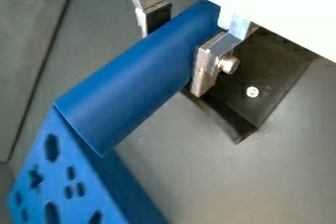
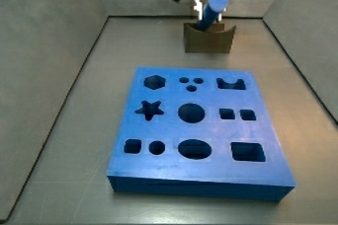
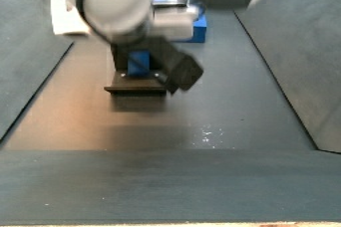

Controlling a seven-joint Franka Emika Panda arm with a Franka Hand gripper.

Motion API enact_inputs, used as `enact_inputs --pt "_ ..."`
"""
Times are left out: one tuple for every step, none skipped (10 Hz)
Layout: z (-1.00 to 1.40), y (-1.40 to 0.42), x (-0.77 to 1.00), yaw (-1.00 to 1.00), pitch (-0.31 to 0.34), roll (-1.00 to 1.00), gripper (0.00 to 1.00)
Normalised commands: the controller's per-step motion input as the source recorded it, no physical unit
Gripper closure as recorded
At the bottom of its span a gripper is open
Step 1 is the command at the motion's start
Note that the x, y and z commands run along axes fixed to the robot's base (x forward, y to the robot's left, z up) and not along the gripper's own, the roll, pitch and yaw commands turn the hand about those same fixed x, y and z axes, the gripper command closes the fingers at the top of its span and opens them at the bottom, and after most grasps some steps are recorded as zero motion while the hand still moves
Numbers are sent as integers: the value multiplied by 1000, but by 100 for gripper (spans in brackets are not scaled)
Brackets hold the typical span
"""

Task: Pick up the round object. Move up. Place the round object on the fixture. Regrasp the round object. Move to above the board. Insert the round object.
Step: Place the round object on the fixture, then regrasp the round object.

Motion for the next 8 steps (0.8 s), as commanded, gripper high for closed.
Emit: enact_inputs --pt "-637 99 150 -153 -75 -166 100" --pt "-397 69 117 -102 -90 -152 100" --pt "-241 58 91 -71 -95 -134 100" --pt "-209 90 62 -39 -100 -103 100" --pt "-211 89 61 -29 -97 -102 100" --pt "-213 87 57 -9 -89 -97 100" --pt "0 0 0 0 0 0 0" --pt "1000 0 0 -20 -27 -51 0"
